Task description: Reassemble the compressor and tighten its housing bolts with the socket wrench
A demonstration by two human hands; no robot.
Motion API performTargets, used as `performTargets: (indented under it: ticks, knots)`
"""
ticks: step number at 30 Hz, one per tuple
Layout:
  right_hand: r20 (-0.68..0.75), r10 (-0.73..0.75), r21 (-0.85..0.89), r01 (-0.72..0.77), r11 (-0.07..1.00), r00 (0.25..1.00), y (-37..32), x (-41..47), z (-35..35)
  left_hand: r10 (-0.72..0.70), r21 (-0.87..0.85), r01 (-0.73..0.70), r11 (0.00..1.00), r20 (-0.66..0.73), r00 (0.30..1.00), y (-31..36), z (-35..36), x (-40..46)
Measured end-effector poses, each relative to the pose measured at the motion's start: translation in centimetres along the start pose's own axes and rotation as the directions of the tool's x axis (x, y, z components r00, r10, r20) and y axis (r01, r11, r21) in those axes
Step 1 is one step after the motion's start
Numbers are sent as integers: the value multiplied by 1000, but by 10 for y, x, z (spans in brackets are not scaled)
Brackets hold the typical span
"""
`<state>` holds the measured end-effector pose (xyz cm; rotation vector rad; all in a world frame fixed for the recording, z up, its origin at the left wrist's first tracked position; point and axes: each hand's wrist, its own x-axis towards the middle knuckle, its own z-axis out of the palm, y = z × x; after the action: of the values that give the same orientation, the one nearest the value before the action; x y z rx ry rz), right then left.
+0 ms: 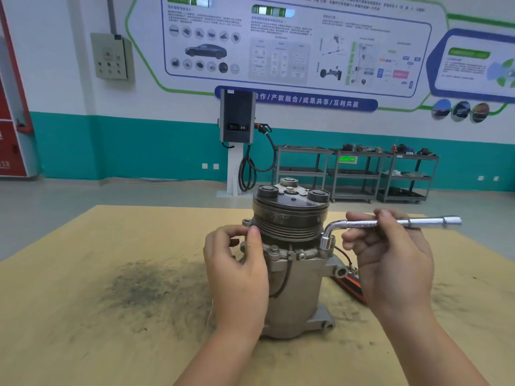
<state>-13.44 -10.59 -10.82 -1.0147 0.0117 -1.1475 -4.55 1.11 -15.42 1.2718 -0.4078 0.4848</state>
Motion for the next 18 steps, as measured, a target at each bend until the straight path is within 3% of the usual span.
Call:
performTargets:
  ticks: [3, 5, 8, 11, 13, 15, 18]
  knots:
    - [-20, 233, 130, -229, 965, 972, -5, 9, 1, 177, 18, -180, 983, 108, 978, 1, -7, 2]
    - [-11, 342, 170, -336, 926, 939, -9, 14, -1, 211, 23, -220, 975, 206, 956, -1, -10, 0]
    - [-8, 331, 159, -325, 932, 944, -9, 11, -4, 183, 43, -197, 980, 213, 960, -4, -10, -4]
    - [26, 90, 111, -93, 990, 996, -2, -6, -9, 152, 32, -160, 987, 183, 971, -5, -9, -4]
    - [68, -152, -59, 156, 986, 986, 5, -21, -12, 142, 19, -147, 989, 167, 976, -4, -9, -4]
    - [173, -366, -317, 404, 858, 914, 11, -34, -11, 138, -6, -138, 990, 160, 977, -2, -9, -6]
    - [376, -495, -546, 619, 564, 783, 16, -43, -6, 133, -33, -129, 991, 154, 979, -2, -9, -6]
